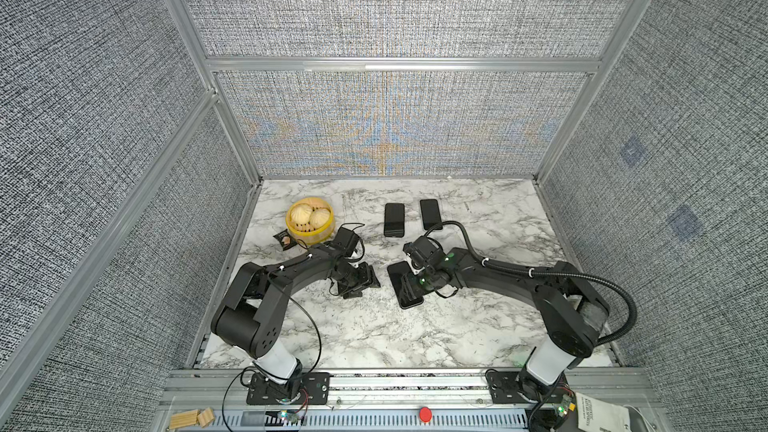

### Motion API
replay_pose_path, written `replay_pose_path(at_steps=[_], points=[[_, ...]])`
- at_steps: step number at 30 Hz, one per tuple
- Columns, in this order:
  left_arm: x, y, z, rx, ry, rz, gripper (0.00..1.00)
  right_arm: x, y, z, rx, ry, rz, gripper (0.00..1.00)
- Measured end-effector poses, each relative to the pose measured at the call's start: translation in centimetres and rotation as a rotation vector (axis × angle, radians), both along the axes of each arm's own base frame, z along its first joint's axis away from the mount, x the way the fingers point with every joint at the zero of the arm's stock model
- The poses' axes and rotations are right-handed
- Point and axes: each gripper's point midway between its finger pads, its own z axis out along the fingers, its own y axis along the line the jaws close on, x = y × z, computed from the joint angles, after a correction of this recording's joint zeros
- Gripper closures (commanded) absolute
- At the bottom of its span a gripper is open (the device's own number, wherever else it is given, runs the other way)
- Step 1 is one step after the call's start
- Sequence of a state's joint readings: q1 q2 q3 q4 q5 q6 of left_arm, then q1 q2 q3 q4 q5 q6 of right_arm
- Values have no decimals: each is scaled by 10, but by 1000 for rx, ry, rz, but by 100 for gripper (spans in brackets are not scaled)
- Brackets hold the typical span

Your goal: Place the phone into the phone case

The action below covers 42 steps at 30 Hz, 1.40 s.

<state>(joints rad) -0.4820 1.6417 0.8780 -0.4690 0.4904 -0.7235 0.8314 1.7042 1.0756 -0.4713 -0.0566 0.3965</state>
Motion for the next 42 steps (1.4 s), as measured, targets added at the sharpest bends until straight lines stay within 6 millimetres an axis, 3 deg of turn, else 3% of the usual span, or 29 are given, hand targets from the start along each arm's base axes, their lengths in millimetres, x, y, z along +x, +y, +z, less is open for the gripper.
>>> replay_pose_path(at_steps=[7,15,32,35,39,42], points=[[-2,-7,-4,-36,15,-29,33,-14,0,-2,-7,28,-7,64],[-1,-13,-4,-81,18,-45,34,-30,-1,-21,-71,75,10,65],[2,-10,-3,-115,27,-29,34,-27,3,-31,-168,-10,25,64],[5,-6,-2,-114,18,-19,34,-27,3,-25,-187,-14,29,55],[7,4,-1,-90,-5,8,34,-23,2,-6,-192,-38,22,26],[7,11,1,-78,-19,24,32,-15,6,3,-176,-71,10,16]])
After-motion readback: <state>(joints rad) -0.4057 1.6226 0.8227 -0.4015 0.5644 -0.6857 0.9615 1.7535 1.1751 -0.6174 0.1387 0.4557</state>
